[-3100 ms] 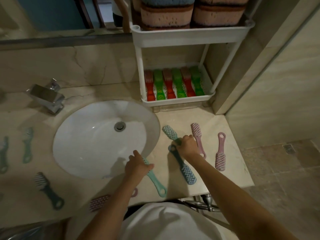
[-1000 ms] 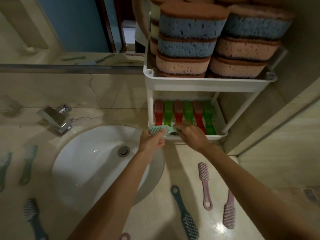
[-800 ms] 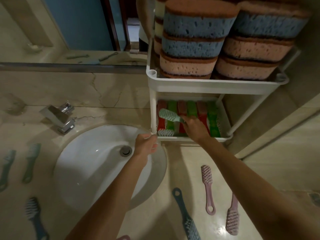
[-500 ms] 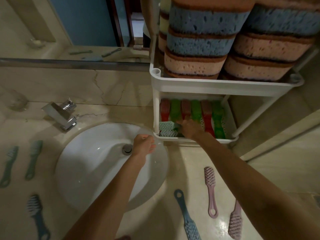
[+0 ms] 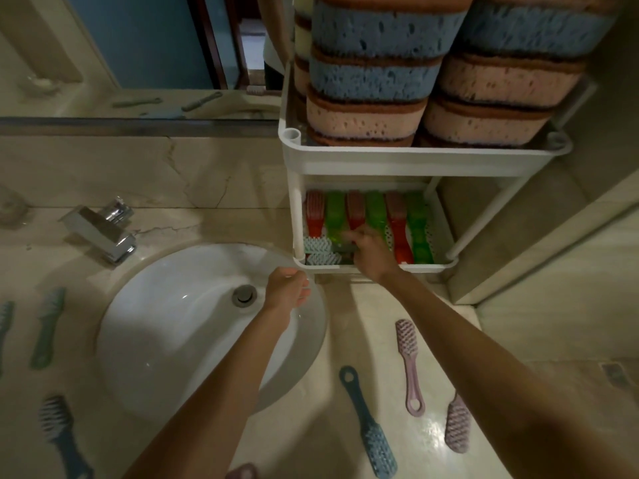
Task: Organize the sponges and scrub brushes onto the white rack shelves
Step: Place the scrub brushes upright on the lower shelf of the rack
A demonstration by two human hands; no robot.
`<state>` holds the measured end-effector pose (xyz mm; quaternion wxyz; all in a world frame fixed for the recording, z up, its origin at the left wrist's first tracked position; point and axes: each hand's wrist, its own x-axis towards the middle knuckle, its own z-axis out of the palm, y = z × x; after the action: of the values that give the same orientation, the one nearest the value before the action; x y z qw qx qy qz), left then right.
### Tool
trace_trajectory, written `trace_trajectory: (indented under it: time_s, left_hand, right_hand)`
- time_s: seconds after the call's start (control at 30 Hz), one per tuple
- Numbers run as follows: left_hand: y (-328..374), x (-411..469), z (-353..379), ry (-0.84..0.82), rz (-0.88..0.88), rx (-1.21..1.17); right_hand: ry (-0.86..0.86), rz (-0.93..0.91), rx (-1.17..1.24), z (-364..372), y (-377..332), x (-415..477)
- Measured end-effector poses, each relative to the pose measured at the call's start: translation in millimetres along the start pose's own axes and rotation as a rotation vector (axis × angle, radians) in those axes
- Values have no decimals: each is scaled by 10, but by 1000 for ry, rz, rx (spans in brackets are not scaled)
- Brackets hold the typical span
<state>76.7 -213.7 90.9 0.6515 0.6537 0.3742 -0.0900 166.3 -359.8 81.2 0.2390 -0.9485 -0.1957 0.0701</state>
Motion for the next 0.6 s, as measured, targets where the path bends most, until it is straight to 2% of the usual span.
trace_trajectory:
  time_s: [0.13,0.2,0.27,0.33,0.43,0.5,0.6]
  left_hand:
    - [-109,-54,28,-27,64,202]
    - [-190,-138,63,-118,162,383]
    - [-314,-253,118,-271,290,644]
    - [-516,-353,186,-384,398,891]
    - [-851,-479,269,-606,540,1141]
    - [-1006,-542,300,-769,687,1336]
    - [-1121,-632,315,-952,871,1480]
  right_hand:
    - [292,-31,111,-63,-72,-431]
    - [427,-9,153,-50,-81,-746]
    - [504,137,221,27,-29,-1086]
    - [473,360,284,151,69,-1405]
    - [291,617,289,405,295,-1788]
    - [188,690,235,557,410,-1968]
    - [145,691,130,686,478,-2103]
